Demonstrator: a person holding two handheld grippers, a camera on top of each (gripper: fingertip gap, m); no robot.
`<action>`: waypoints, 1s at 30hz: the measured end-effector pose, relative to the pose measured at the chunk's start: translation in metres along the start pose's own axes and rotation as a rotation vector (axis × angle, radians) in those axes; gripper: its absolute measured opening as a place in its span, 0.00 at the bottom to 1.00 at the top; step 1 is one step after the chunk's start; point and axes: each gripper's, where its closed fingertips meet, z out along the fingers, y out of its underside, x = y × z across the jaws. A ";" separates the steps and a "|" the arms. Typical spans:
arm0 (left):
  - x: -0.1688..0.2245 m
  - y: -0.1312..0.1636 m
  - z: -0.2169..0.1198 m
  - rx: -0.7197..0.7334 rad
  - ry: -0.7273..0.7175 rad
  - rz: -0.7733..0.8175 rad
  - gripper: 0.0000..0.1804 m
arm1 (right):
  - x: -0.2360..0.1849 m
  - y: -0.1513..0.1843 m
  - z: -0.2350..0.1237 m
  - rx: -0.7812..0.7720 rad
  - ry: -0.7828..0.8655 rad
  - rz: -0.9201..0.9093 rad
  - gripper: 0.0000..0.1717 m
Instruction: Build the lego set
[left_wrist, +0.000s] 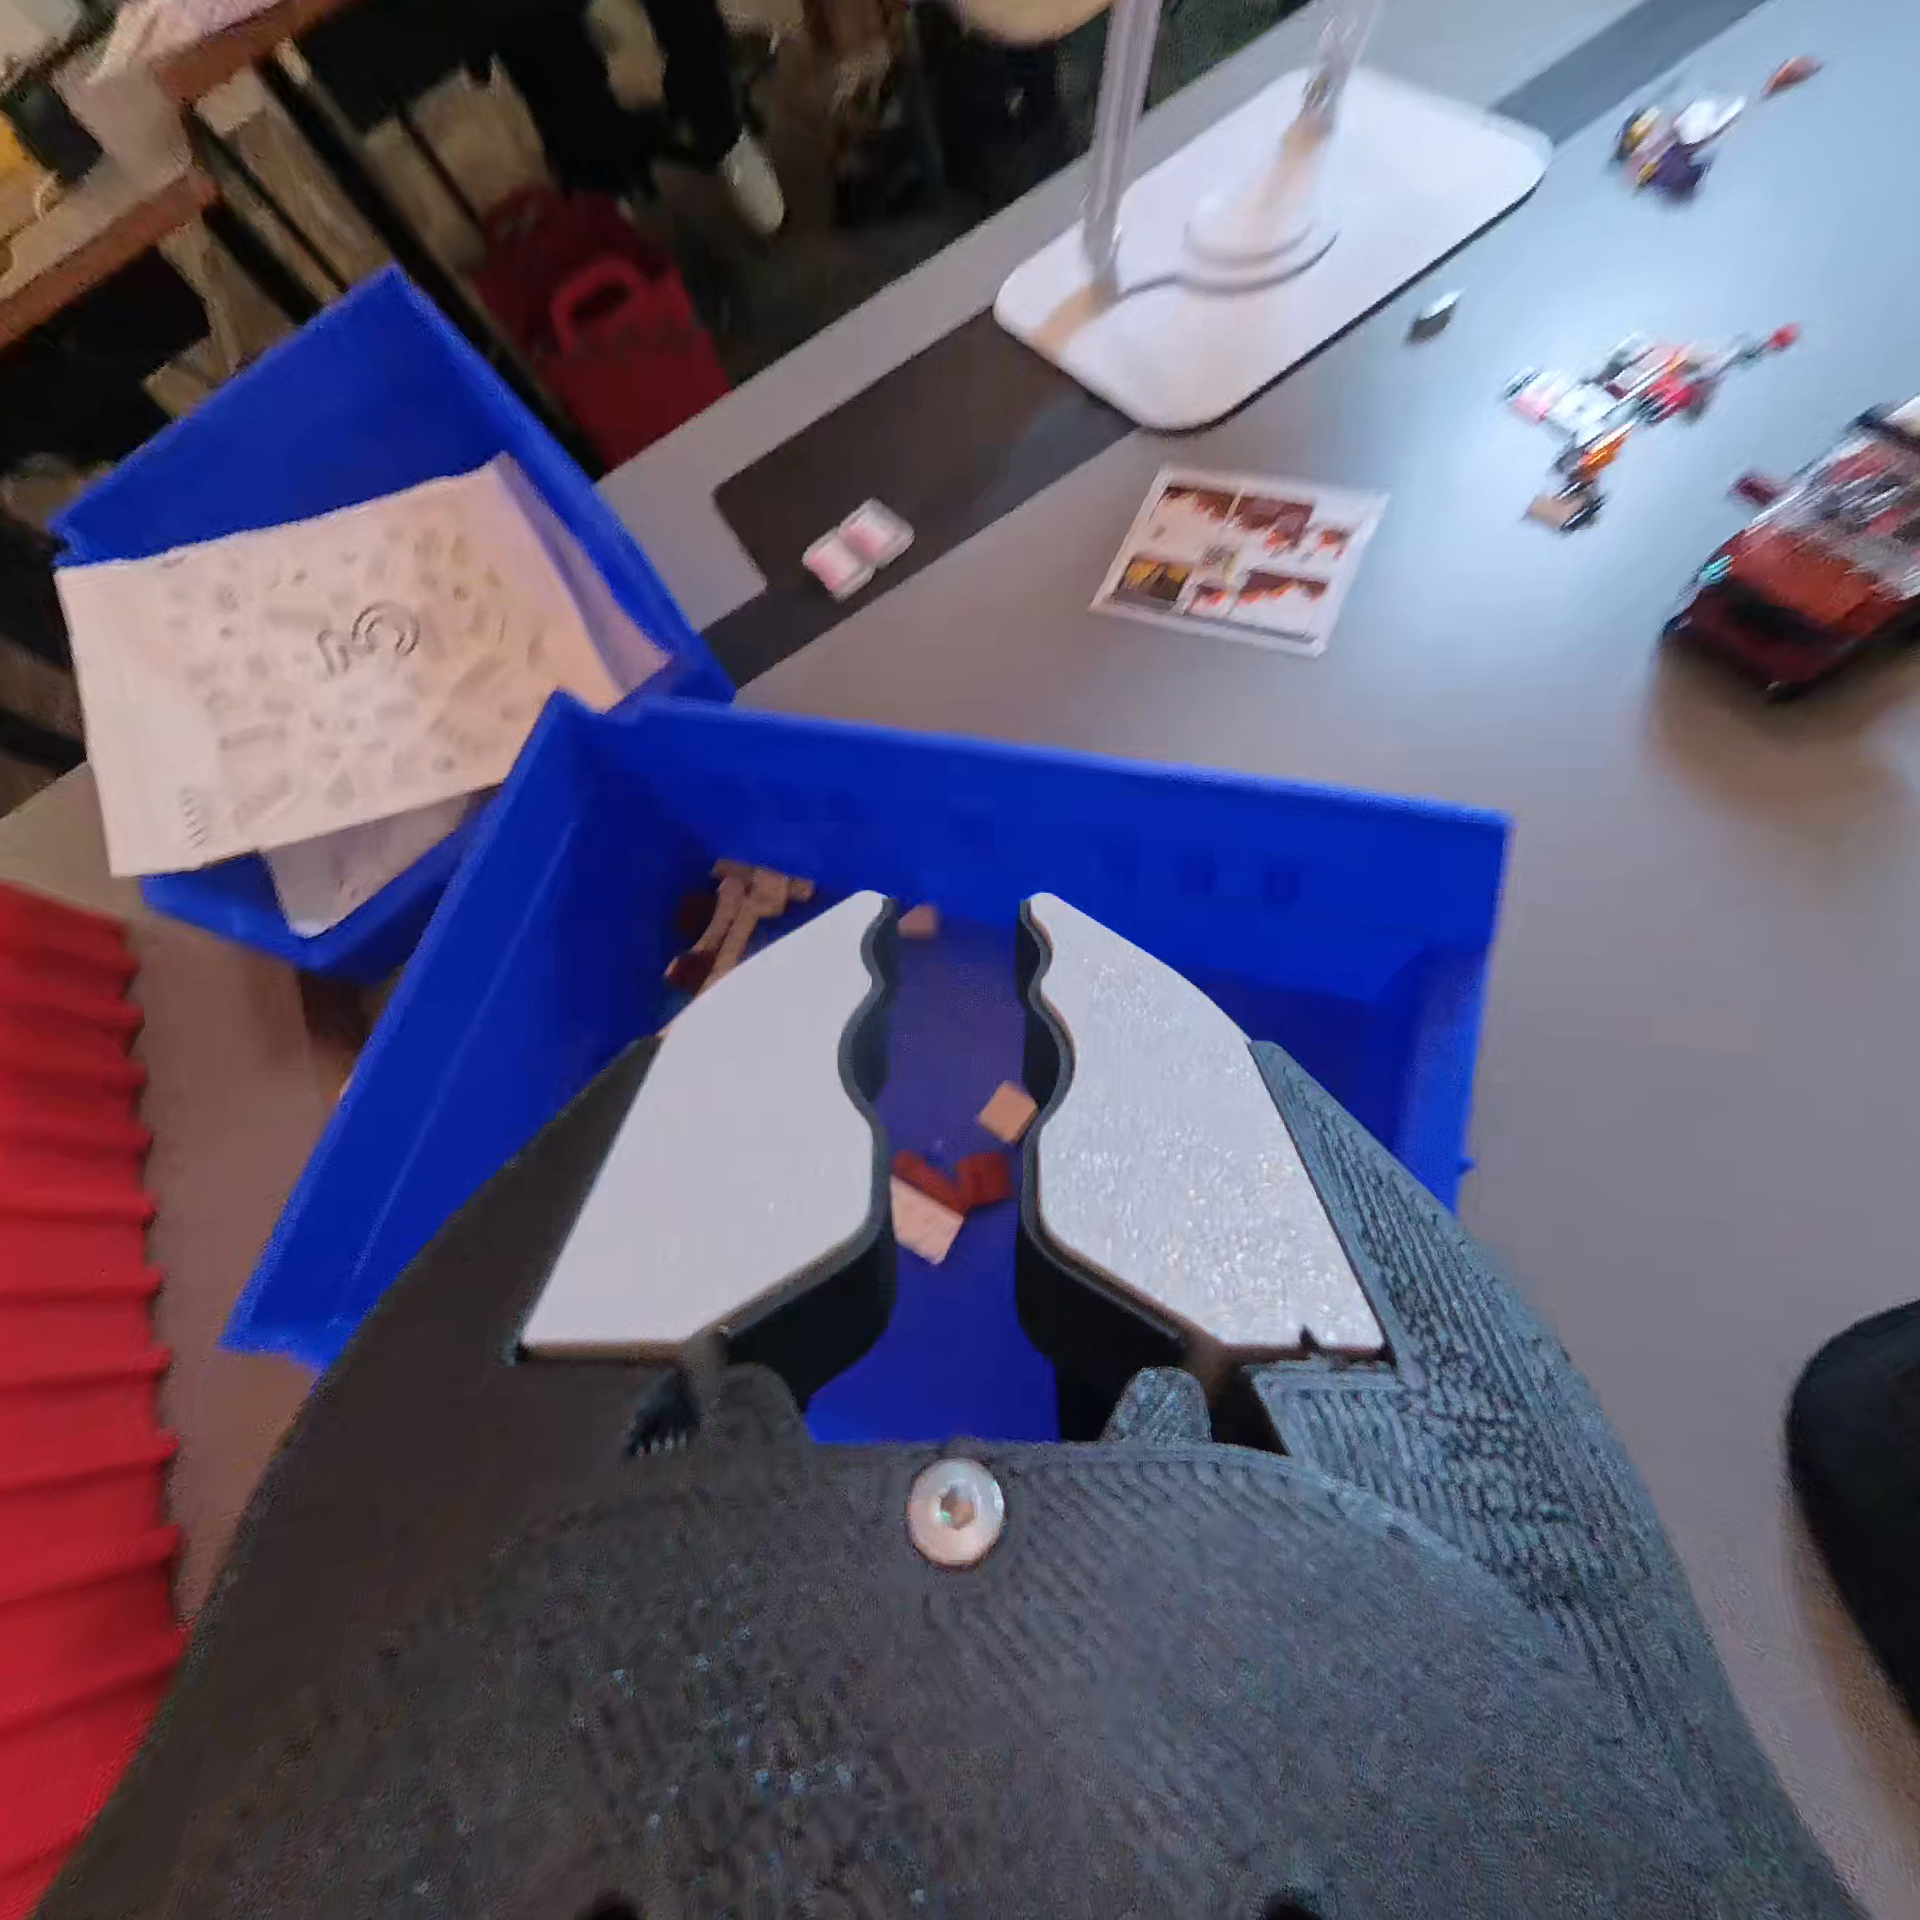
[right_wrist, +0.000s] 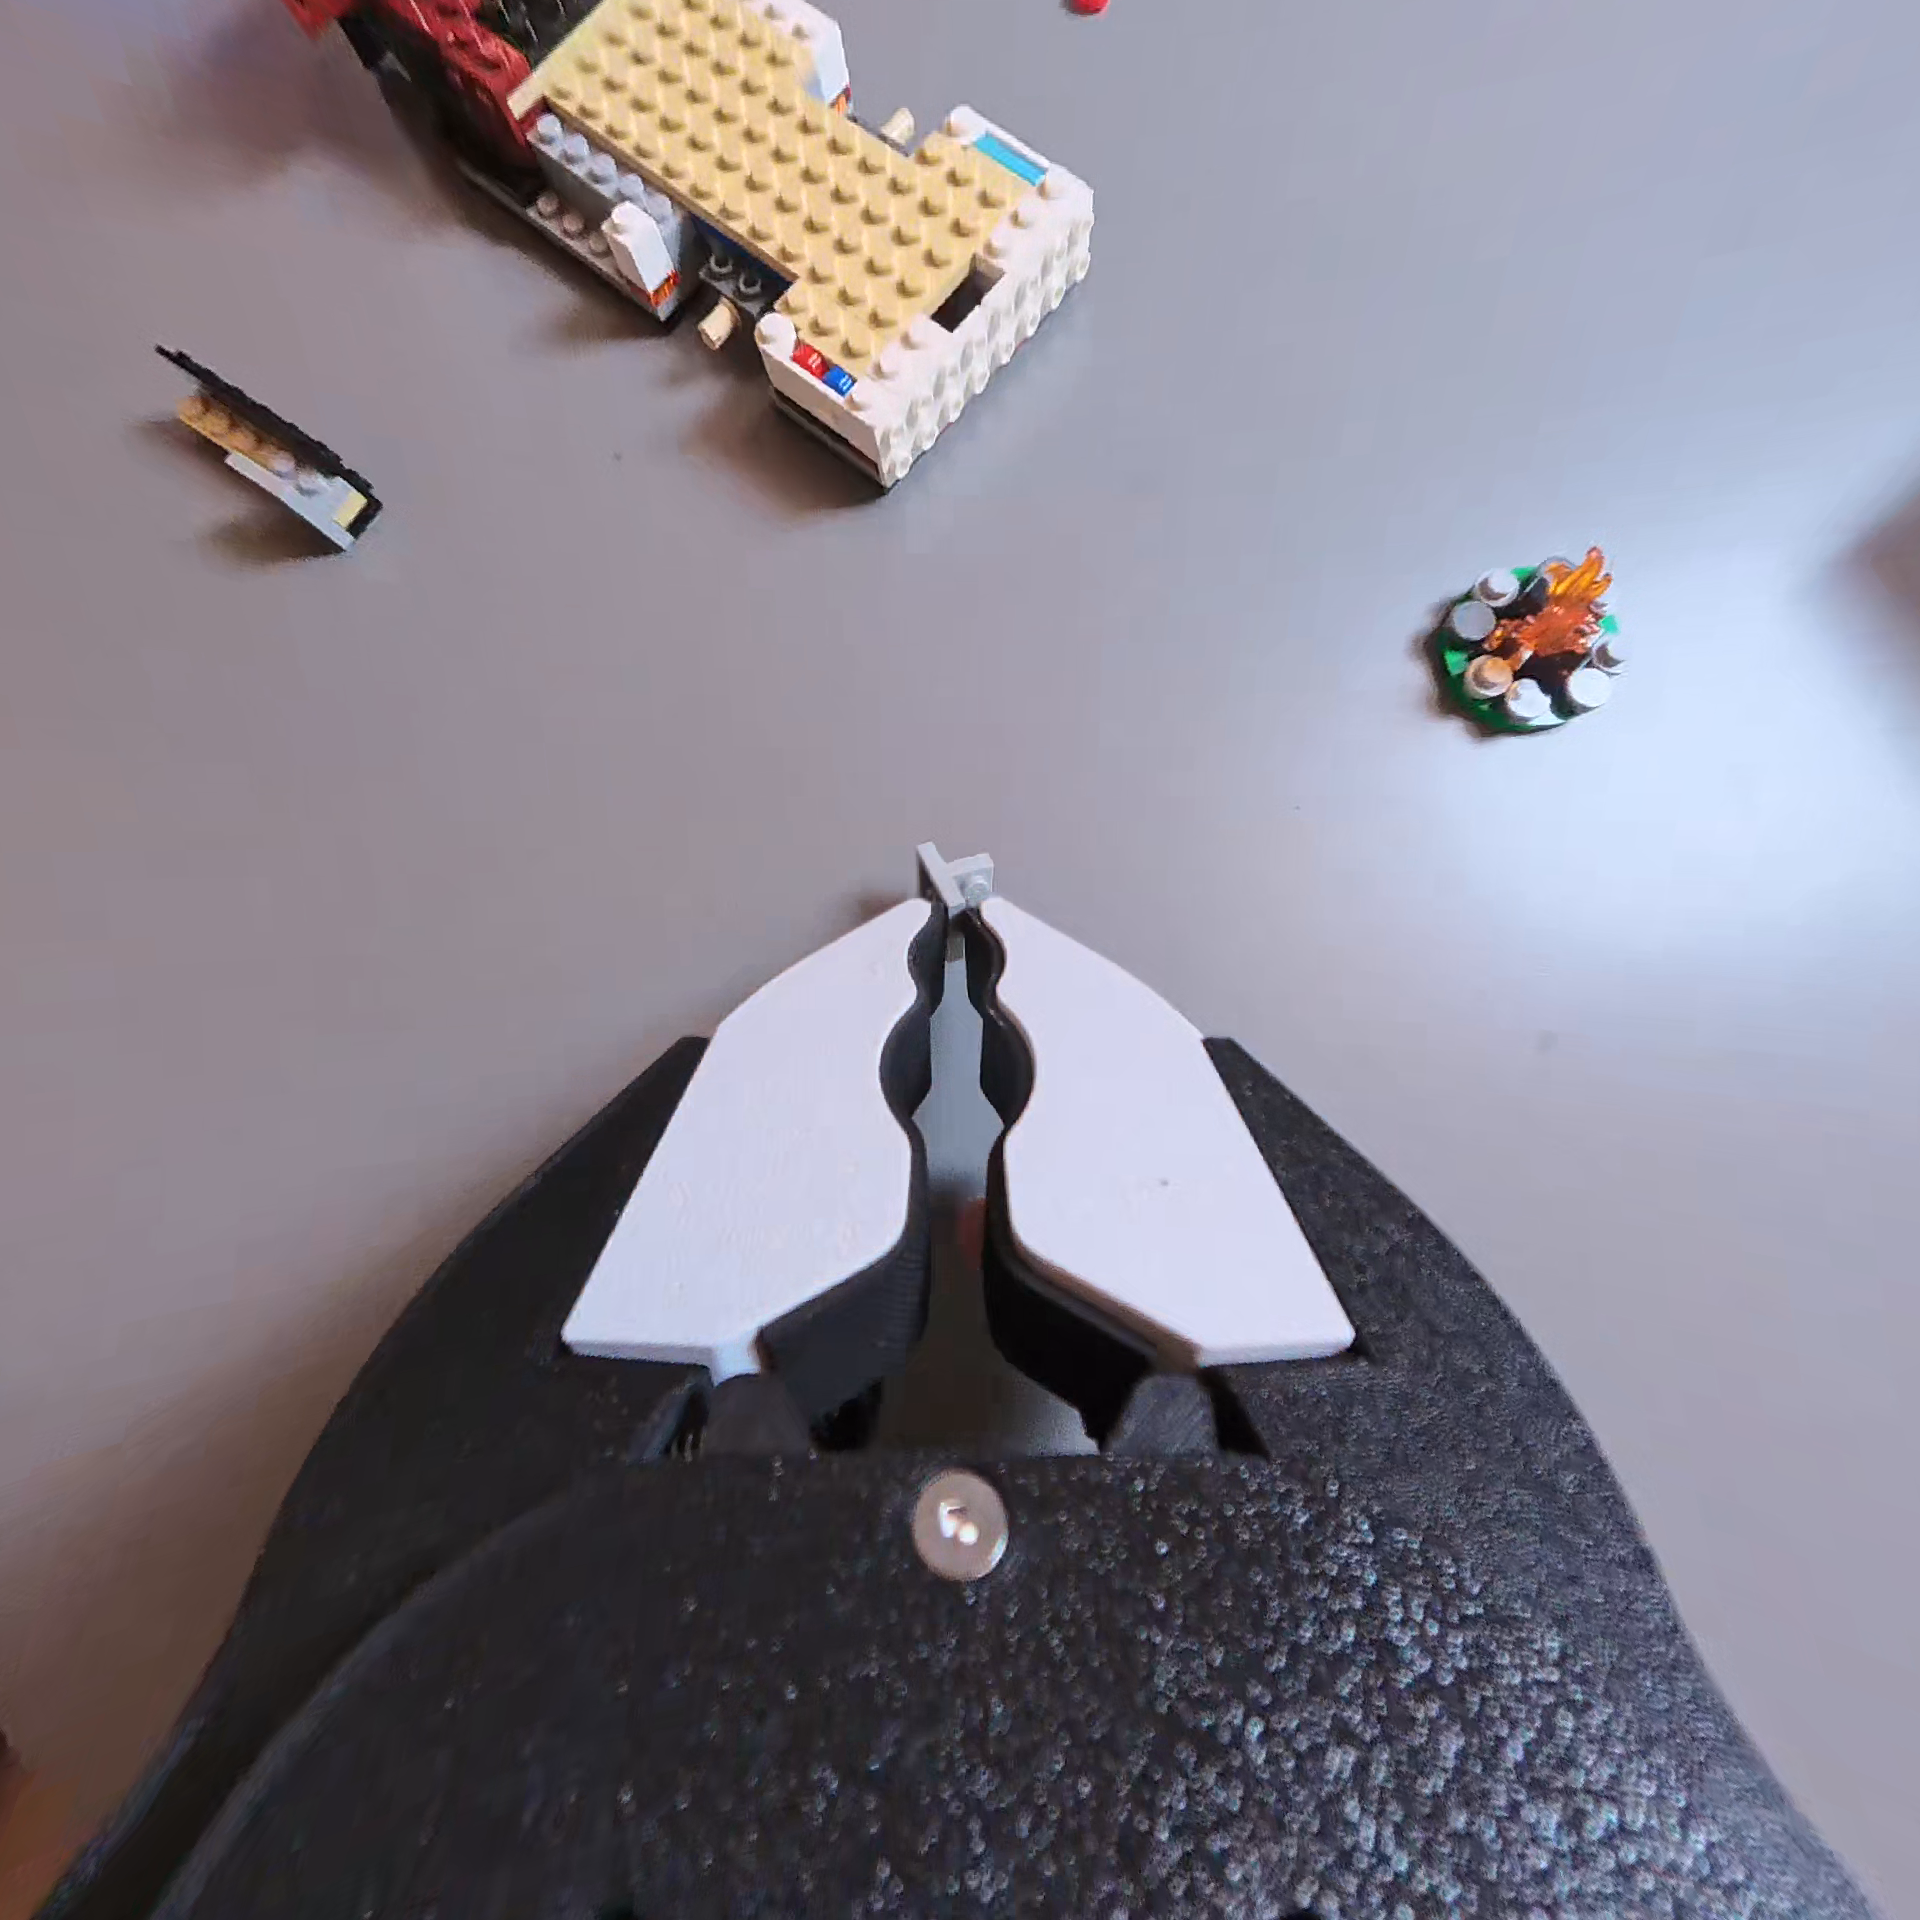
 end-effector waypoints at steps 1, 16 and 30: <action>-0.009 0.008 0.001 -0.038 -0.023 0.012 0.12 | -0.001 0.003 0.000 -0.026 -0.001 -0.012 0.02; -0.079 0.075 0.052 -0.452 -0.056 -0.022 0.15 | 0.005 -0.057 -0.035 0.432 0.085 0.020 0.26; -0.129 0.175 0.066 -1.076 -0.142 -0.145 0.14 | 0.008 -0.061 -0.037 0.510 0.087 0.036 0.26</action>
